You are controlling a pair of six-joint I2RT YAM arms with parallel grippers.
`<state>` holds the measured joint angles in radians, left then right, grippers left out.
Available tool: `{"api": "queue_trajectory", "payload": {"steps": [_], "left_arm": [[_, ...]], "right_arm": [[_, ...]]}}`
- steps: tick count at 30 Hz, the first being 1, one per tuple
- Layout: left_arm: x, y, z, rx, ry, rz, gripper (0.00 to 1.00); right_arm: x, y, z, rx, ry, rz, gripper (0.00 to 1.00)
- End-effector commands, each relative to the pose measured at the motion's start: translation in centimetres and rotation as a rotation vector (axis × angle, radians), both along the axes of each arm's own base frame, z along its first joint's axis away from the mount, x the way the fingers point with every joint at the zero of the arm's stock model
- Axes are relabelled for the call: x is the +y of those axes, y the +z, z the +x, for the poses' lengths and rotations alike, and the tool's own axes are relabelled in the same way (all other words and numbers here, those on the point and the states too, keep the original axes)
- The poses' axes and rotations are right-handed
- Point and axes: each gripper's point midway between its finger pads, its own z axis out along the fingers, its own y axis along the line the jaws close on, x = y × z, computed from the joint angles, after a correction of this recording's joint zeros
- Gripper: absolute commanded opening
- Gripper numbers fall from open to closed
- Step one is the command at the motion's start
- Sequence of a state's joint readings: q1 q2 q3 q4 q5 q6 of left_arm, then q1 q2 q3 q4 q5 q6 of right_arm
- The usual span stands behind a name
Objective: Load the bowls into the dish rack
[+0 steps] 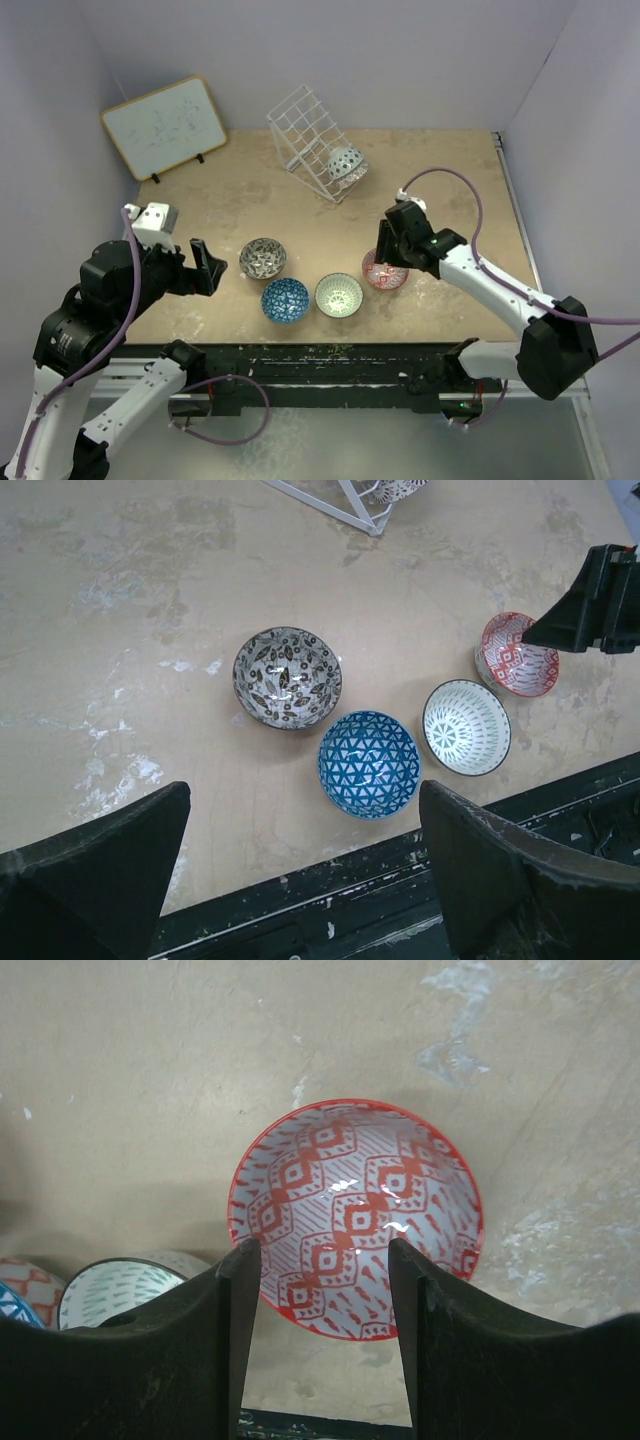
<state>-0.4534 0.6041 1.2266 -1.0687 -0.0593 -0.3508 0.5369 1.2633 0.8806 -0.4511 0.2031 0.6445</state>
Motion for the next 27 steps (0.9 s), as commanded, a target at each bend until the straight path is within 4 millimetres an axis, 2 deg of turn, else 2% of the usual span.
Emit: {"api": "queue_trajectory", "payload": {"steps": [1,6,11,19,22,24,27], "left_arm": [[-0.1,1.1,0.4,-0.05,-0.001,-0.017,0.99],[0.1,1.1,0.1,-0.053,0.003,-0.016,0.99],[0.4,1.1,-0.3,-0.053,0.008,-0.015,0.99],[0.5,0.7,-0.4,-0.046,0.008,-0.008,0.99],[0.5,0.6,-0.4,-0.046,0.009,-0.007,0.99],[0.5,0.5,-0.4,-0.044,0.01,-0.006,0.99],[0.5,0.3,-0.4,-0.041,0.01,-0.004,0.99]], "right_arm": [[2.2,-0.3,0.2,-0.018,0.02,-0.017,0.57],[4.3,-1.1,0.5,-0.014,0.039,-0.012,0.57],[4.8,-2.6,0.5,0.003,0.031,-0.036,0.56],[5.6,-3.6,0.7,-0.002,0.038,-0.091,0.53],[5.4,-4.2,0.6,-0.005,0.037,-0.162,0.49],[4.9,-4.6,0.4,-0.004,0.031,-0.211,0.42],[4.4,-4.9,0.3,0.0,0.023,-0.253,0.38]]}}
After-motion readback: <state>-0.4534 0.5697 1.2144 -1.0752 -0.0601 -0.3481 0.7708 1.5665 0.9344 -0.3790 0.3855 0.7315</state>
